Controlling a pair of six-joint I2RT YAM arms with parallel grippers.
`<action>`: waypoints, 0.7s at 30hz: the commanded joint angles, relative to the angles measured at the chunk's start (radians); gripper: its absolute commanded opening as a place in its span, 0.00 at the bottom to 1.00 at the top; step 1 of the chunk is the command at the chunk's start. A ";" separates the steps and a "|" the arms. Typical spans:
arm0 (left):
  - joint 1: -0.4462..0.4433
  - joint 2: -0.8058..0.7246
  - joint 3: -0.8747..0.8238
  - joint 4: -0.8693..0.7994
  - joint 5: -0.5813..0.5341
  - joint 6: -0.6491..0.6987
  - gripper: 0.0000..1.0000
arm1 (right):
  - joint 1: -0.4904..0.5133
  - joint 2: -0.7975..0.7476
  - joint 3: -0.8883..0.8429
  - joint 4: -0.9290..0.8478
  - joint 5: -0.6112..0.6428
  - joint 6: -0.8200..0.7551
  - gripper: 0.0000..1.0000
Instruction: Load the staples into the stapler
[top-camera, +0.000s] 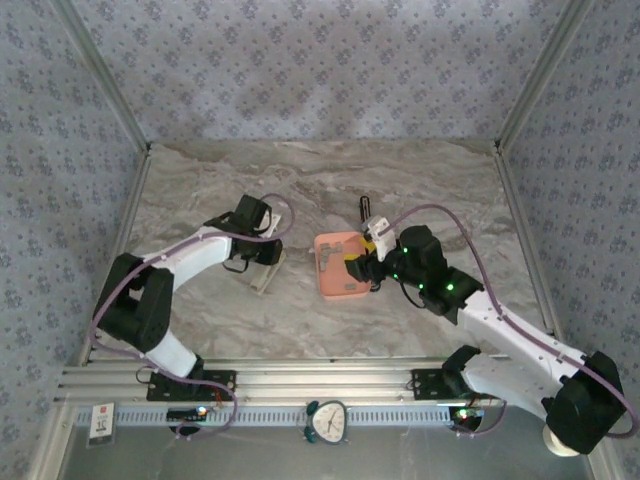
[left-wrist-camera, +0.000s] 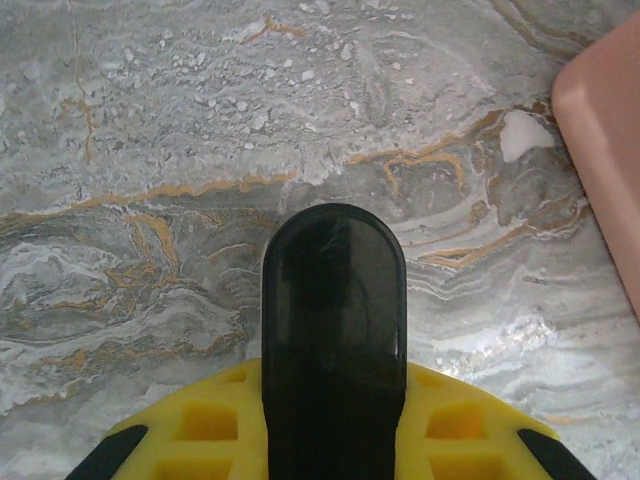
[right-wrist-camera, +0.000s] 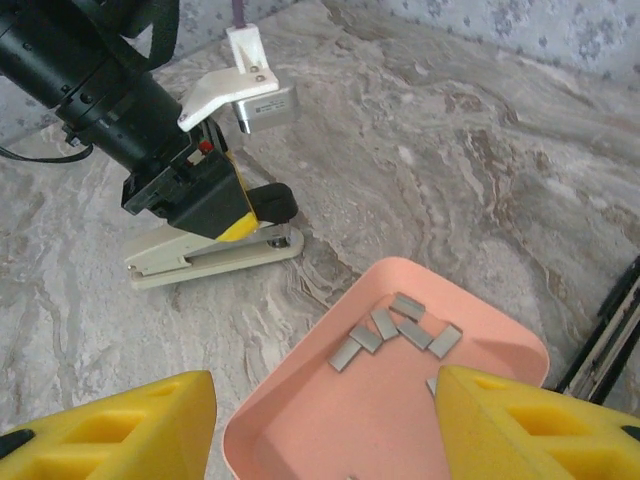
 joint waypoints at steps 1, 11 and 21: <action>0.009 0.041 0.006 -0.018 -0.027 -0.093 0.00 | -0.020 0.012 0.033 -0.058 0.030 0.083 0.61; 0.010 0.103 -0.009 -0.037 -0.032 -0.127 0.00 | -0.088 0.118 0.128 -0.163 0.001 0.196 0.61; 0.011 -0.036 0.145 -0.143 -0.094 -0.101 0.54 | -0.187 0.322 0.347 -0.414 0.100 0.366 0.63</action>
